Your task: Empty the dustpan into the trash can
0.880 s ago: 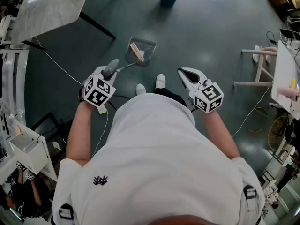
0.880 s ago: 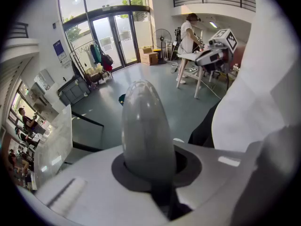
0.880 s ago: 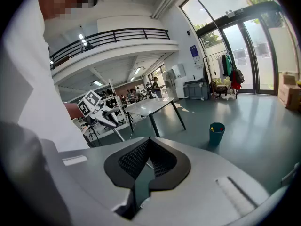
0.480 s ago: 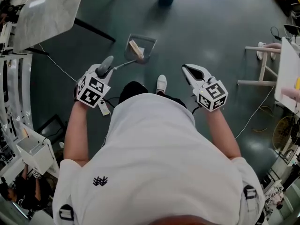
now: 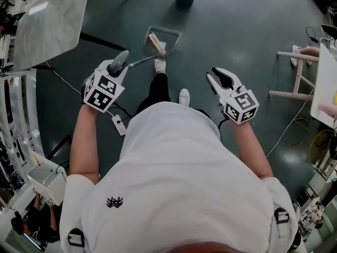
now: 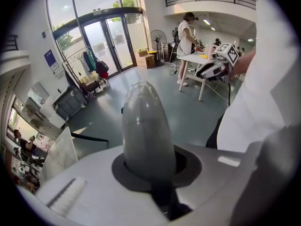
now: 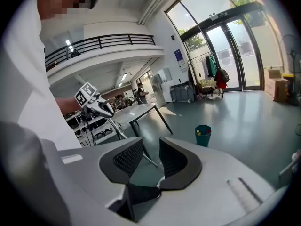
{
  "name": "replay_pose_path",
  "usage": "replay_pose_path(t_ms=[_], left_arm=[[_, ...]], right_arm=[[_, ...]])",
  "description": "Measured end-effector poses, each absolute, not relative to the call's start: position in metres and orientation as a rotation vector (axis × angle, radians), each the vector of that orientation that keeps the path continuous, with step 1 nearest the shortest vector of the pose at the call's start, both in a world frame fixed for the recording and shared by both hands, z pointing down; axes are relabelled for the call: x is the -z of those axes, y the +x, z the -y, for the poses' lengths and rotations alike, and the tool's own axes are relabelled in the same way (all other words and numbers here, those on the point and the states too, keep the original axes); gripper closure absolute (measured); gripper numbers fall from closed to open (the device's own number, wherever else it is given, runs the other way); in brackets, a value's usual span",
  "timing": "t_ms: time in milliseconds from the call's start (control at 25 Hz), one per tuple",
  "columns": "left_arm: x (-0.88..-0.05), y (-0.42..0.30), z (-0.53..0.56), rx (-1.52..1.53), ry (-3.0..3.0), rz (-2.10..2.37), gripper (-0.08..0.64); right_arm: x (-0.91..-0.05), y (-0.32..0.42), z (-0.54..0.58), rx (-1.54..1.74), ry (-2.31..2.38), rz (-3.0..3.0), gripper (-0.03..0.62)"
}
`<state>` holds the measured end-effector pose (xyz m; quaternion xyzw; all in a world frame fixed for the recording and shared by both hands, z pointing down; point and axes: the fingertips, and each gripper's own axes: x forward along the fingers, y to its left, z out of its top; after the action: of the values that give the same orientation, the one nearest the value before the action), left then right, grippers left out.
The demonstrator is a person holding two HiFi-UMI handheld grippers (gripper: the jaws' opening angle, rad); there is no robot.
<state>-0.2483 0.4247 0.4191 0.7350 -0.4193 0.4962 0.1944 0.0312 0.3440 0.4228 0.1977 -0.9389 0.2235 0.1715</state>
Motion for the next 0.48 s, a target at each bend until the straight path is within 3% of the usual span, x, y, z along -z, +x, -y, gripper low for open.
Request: replay_pose_path(t_ms=[480], left_arm=[[-0.41, -0.302, -0.27, -1.521, 2.271, 0.965, 0.469]], right_arm=[[-0.413, -0.028, -0.233, -0.637, 0.752, 2.601, 0.502]])
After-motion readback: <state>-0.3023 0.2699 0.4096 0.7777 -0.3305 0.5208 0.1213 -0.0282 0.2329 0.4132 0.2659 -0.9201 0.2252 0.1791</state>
